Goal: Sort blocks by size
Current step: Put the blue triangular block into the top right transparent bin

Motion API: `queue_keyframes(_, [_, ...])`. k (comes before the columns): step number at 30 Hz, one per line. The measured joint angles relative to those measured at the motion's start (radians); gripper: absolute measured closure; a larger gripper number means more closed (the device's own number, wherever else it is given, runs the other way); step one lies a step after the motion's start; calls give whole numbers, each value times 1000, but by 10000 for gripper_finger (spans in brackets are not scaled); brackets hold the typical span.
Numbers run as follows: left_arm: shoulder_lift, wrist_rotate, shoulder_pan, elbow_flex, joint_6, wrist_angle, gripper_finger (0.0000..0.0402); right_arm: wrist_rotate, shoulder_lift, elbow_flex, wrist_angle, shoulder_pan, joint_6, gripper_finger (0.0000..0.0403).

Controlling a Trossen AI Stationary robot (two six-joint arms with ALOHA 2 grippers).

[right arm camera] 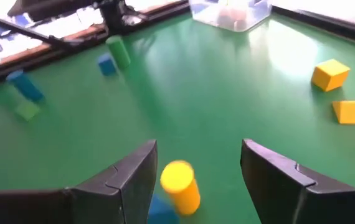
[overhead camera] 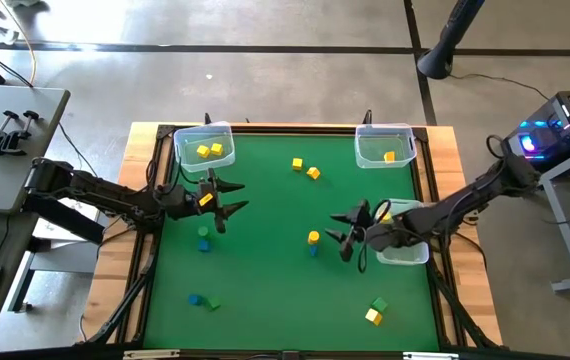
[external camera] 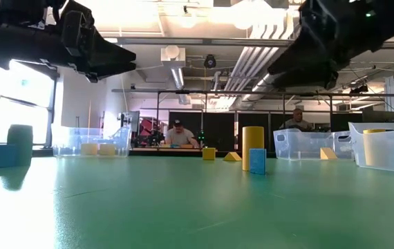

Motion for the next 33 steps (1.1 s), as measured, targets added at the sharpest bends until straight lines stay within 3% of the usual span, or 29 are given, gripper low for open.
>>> queue_keyframes(5, [0,-1,0,0,10,-4,184,-23,0,0,10,-47,-62,182])
queue_keyframes(10, [0,-3,0,0,15,-6,184,-113,5,0,11,-72,-116,182])
queue_keyframes(24, [0,-5,0,0,20,-5,184,-279,205,1,138,-136,-184,182])
queue_keyframes(28, [0,-6,0,0,20,-5,184,-314,187,1,50,-130,-166,182])
queue_keyframes(33, [0,-6,0,0,12,-5,184,-344,138,1,-123,-73,24,182])
